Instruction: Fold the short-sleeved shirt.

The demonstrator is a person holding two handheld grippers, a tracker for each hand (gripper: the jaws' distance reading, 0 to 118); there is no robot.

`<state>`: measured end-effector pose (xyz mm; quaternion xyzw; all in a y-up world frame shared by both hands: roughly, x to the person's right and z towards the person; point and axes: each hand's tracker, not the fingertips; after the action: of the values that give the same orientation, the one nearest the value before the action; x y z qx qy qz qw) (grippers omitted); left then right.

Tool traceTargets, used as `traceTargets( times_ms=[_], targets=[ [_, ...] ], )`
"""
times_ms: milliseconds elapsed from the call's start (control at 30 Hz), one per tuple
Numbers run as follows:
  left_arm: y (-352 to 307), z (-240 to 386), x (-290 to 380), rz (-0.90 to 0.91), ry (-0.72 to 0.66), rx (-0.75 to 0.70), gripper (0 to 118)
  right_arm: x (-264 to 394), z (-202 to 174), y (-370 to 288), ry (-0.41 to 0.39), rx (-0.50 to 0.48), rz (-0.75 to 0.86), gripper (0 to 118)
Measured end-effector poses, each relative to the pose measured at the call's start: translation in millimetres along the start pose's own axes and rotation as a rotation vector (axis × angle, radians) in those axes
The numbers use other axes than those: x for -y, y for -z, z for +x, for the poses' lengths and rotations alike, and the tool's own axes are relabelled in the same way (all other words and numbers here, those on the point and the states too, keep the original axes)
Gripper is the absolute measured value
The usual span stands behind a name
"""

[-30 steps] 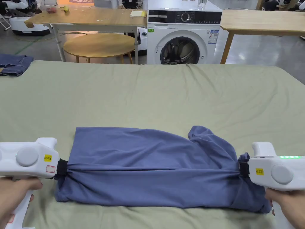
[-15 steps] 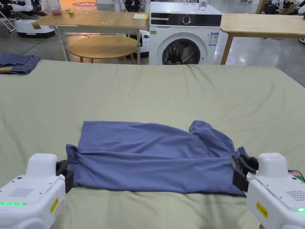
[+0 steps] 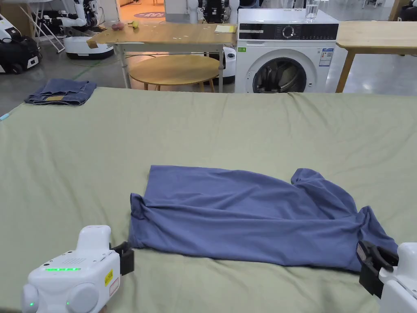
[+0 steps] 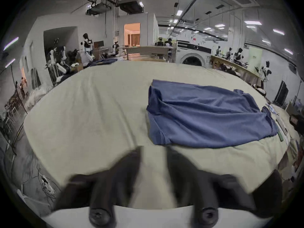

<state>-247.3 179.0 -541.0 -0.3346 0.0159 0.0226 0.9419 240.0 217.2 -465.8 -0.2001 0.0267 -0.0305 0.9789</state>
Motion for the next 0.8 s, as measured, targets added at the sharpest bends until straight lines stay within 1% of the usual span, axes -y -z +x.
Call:
traceTargets(
  times_ms=[33, 67, 100, 133, 167, 233, 300, 333, 367, 400, 433, 467, 500, 533, 567, 600, 633, 667, 700, 733, 767, 800],
  targets=[
    [9.4, 6.4, -2.0, -0.02, 0.011, -0.008, 68, 1.1, 1.6, 1.4, -0.001, 0.005, -0.007, 0],
    [21.3, 7.2, -6.2, -0.034, 0.016, -0.016, 109, 2.7, 3.7, 1.8, -0.002, 0.01, -0.012, 0],
    [26.7, 7.9, -9.5, -0.01, 0.019, -0.021, 112, 3.8, 5.6, 1.9, -0.002, 0.012, -0.017, 0],
    [37.5, 9.4, -16.0, -0.018, 0.03, -0.048, 110, 4.8, 8.1, 2.7, -0.001, 0.019, -0.022, 0],
    [45.4, 15.2, -18.1, -0.04, 0.038, -0.069, 109, 5.6, 10.7, 3.5, -0.002, 0.029, -0.027, 0],
    [63.1, 14.0, -23.2, -0.045, 0.023, -0.086, 109, 7.8, 17.3, 3.4, 0.003, 0.046, -0.036, 0],
    [73.9, 16.6, -24.7, -0.09, 0.0, -0.103, 109, 9.2, 24.9, 4.8, 0.007, 0.068, -0.047, 0],
    [79.8, 17.2, -24.7, -0.108, 0.0, -0.097, 106, 9.7, 29.3, 5.6, 0.006, 0.084, -0.053, 0],
    [85.9, 20.7, -22.7, -0.136, 0.03, -0.089, 100, 10.9, 34.2, 5.5, 0.005, 0.098, -0.059, 0],
    [91.9, 26.4, -20.0, -0.169, 0.084, -0.097, 96, 11.3, 39.5, 7.3, 0.007, 0.11, -0.071, 0],
    [93.8, 36.0, -15.2, -0.192, 0.155, -0.106, 96, 12.0, 45.4, 10.5, 0.008, 0.134, -0.09, 0],
    [93.0, 41.5, -14.9, -0.171, 0.193, -0.127, 94, 12.8, 51.1, 14.5, 0.006, 0.158, -0.11, 0],
    [88.8, 44.1, -18.2, -0.157, 0.211, -0.13, 88, 14.4, 56.6, 18.5, 0.002, 0.18, -0.125, 0],
    [84.7, 46.2, -21.7, -0.158, 0.234, -0.112, 78, 15.1, 62.6, 24.0, -0.001, 0.194, -0.136, 0],
    [80.8, 50.1, -22.3, -0.151, 0.246, -0.094, 63, 15.4, 68.6, 29.9, -0.002, 0.208, -0.144, 0],
    [79.3, 52.6, -21.5, -0.144, 0.251, -0.084, 49, 15.3, 73.5, 35.5, -0.002, 0.219, -0.148, 7],
    [79.7, 53.9, -20.9, -0.152, 0.261, -0.054, 35, 15.9, 79.2, 42.3, 0.002, 0.217, -0.151, 31],
    [80.5, 55.2, -21.2, -0.17, 0.233, 0.001, 31, 15.1, 85.6, 49.8, 0.009, 0.211, -0.164, 79],
    [81.9, 52.4, -21.6, -0.163, 0.217, -0.036, 26, 14.9, 90.6, 60.2, 0.021, 0.185, -0.201, 106],
    [82.6, 49.8, -23.9, -0.164, 0.203, -0.022, 21, 15.5, 94.8, 71.9, 0.011, 0.189, -0.225, 117],
    [82.3, 46.8, -26.2, -0.166, 0.175, -0.011, 12, 16.1, 96.9, 80.1, 0.0, 0.201, -0.224, 118],
    [80.7, 42.8, -28.9, -0.155, 0.132, 0.0, 6, 17.6, 100.0, 89.6, -0.006, 0.201, -0.224, 118]
  ],
)
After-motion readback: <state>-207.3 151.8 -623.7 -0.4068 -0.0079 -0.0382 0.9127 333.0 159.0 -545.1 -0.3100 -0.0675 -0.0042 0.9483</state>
